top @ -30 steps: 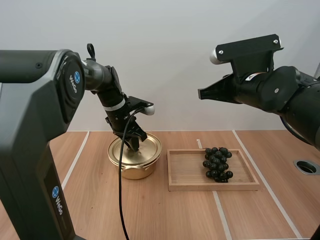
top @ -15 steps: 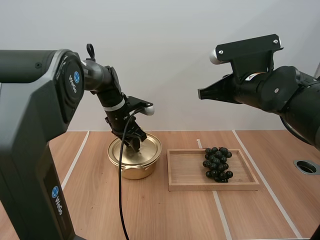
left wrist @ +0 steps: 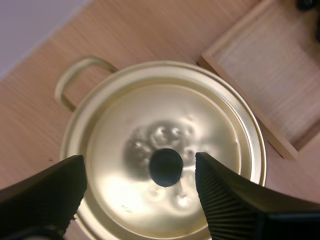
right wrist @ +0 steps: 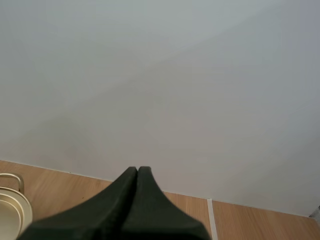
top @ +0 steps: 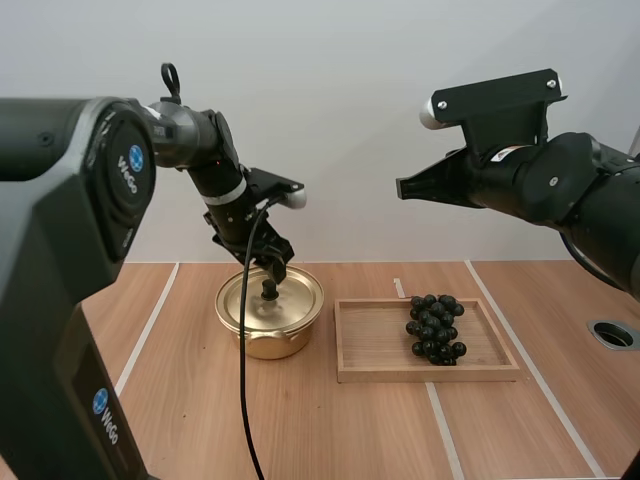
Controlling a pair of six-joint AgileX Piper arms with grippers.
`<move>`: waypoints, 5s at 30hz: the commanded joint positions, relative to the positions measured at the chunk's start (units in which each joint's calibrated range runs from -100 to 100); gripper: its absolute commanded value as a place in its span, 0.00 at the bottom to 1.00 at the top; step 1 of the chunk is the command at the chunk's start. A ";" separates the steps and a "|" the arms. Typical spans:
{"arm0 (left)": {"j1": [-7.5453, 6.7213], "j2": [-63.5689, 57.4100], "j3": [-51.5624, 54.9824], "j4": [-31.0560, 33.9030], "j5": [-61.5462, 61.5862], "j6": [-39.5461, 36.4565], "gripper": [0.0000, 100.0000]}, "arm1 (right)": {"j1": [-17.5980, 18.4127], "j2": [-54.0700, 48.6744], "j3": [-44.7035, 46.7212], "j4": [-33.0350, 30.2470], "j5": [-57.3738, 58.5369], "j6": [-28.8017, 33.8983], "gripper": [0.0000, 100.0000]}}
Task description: Open the pot, put the pineapple inside, and close it
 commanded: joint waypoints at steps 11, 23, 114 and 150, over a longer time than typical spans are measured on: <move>0.03 -30.20 -5.67 -13.82 -23.89 -6.44 1.00 | -0.20 -0.56 0.10 -3.90 2.25 -0.18 0.00; 0.03 -55.69 3.63 -12.74 -47.26 -9.97 1.00 | -0.20 -0.56 0.10 -6.04 3.44 -0.18 0.00; -1.02 -105.78 81.38 46.93 -71.90 -70.85 1.00 | -2.45 -19.13 46.28 10.35 -34.16 -9.90 0.00; -0.94 -105.78 81.38 20.37 -58.50 -40.08 0.12 | -0.41 -38.39 48.74 16.99 -1.34 -4.19 0.00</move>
